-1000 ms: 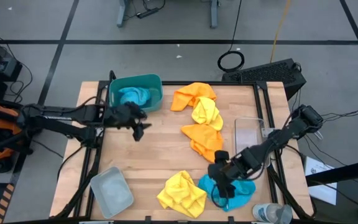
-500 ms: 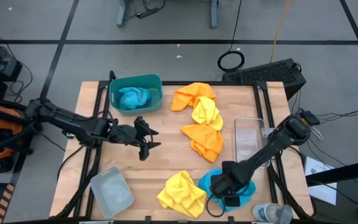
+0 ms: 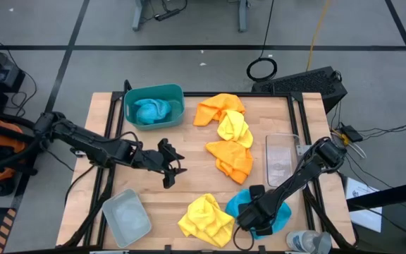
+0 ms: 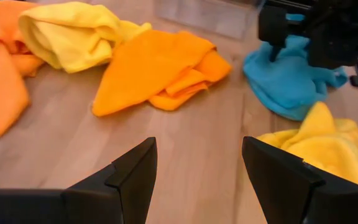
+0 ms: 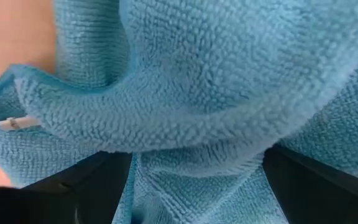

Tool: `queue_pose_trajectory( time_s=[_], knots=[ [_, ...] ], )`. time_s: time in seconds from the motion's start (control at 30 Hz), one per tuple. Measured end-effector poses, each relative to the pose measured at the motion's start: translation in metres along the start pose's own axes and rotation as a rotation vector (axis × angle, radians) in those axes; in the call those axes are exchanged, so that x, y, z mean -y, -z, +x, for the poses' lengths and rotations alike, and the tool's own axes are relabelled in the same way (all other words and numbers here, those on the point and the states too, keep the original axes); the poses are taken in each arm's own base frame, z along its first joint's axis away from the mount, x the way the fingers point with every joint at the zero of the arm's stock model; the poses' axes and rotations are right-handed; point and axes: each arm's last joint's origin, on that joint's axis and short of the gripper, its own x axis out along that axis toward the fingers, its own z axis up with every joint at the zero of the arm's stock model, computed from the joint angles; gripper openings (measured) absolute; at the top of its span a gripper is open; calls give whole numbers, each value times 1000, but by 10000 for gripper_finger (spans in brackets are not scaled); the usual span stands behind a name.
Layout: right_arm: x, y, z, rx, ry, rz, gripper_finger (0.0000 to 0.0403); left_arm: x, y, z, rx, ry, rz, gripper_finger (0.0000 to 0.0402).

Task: Sort microfiber towel by color & place in baskets
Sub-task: Put the blue microfiber cloth into the blue bin

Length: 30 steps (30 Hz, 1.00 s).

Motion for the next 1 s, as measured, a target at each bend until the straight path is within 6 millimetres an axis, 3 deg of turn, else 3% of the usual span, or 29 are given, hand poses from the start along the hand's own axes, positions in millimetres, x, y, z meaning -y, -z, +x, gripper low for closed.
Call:
queue_pose_trajectory(
  time_s=[0.13,0.27,0.83,0.9,1.0],
  knots=[
    [-2,-2,7,-12,12,-10,346,8,3,6,2,27,17,242],
    [-1,-2,8,-7,22,7,306,15,7,12,1,48,28,242],
    [-3,-4,2,61,22,21,24,29,8,20,47,100,27,242],
    [-3,-4,-1,78,28,19,9,29,8,20,46,100,27,242],
    [-3,-5,-8,126,54,25,18,29,8,20,45,100,26,242]
  ],
)
